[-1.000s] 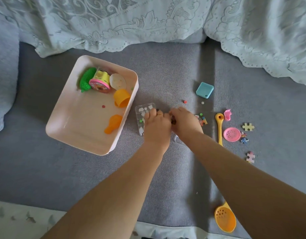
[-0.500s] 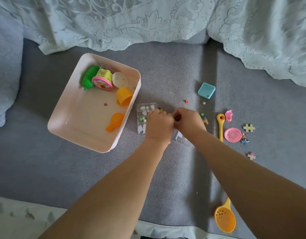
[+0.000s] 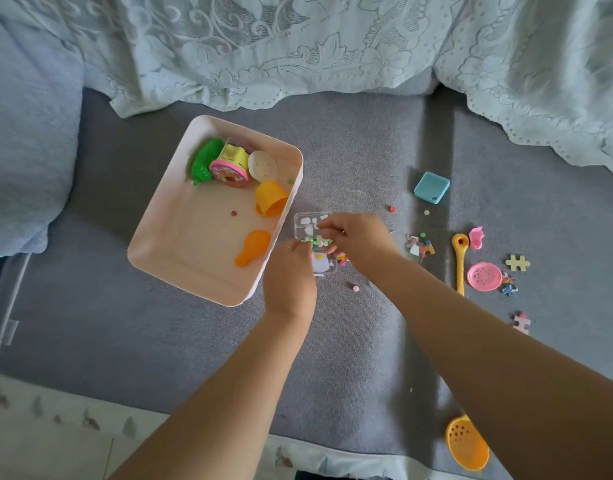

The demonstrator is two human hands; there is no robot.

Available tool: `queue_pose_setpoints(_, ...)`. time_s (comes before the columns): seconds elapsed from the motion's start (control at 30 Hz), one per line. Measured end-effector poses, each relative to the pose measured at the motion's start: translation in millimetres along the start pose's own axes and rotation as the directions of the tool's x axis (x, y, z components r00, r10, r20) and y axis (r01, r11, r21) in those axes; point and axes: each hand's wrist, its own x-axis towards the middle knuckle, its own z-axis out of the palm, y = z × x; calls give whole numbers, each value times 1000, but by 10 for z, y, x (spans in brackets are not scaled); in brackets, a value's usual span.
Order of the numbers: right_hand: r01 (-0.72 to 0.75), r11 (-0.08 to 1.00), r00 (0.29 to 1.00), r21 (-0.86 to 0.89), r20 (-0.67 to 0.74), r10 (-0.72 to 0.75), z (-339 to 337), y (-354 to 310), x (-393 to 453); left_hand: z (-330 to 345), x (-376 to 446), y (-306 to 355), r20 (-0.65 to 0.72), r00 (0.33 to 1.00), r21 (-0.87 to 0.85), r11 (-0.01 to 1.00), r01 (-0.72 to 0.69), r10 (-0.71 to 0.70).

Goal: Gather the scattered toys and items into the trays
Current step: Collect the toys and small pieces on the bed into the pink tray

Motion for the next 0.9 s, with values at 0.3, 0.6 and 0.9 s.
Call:
queue_pose_setpoints(0.3,11,937,997,-350,-72,-39,-141,243,234,131,-118,267,81,988,-77,989,-126,132)
queue_pose_setpoints(0.6,59,904,997,-423,76,-29,-72,274,175,129,-110,193,87,995,-17,998,-54,55)
queue_pose_setpoints(0.9,-12,922,1000,-388,-7,10,-255,555,-16,80,-104,468,232,967,59,991,-122,105)
